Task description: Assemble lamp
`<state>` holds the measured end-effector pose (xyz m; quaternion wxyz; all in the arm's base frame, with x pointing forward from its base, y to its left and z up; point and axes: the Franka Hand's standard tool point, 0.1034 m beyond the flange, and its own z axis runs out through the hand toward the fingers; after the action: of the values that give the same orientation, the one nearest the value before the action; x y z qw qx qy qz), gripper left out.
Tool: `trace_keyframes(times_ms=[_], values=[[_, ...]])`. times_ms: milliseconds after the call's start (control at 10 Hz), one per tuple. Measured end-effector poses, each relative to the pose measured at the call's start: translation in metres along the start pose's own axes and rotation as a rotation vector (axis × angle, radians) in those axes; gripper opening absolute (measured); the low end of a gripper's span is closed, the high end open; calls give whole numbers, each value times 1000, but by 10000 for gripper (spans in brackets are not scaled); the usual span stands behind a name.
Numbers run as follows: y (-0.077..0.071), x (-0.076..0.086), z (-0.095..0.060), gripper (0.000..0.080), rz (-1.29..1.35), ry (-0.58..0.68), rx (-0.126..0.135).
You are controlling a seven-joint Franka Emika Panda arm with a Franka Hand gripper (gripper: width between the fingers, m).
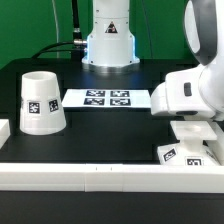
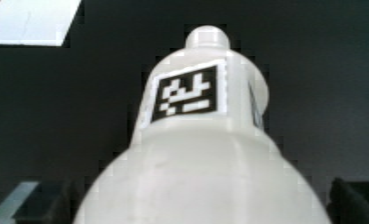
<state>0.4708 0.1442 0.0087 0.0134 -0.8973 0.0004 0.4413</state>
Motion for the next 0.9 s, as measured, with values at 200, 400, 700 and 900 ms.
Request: trace_keyframes(times_ms=[200,400,700,900], values=[[2,0,2,602,3,-5,0],[2,0,2,571,3,-5,0],[3,0,1,571,3,-4,3],[12,-12,-22,571,-44,8,-4]])
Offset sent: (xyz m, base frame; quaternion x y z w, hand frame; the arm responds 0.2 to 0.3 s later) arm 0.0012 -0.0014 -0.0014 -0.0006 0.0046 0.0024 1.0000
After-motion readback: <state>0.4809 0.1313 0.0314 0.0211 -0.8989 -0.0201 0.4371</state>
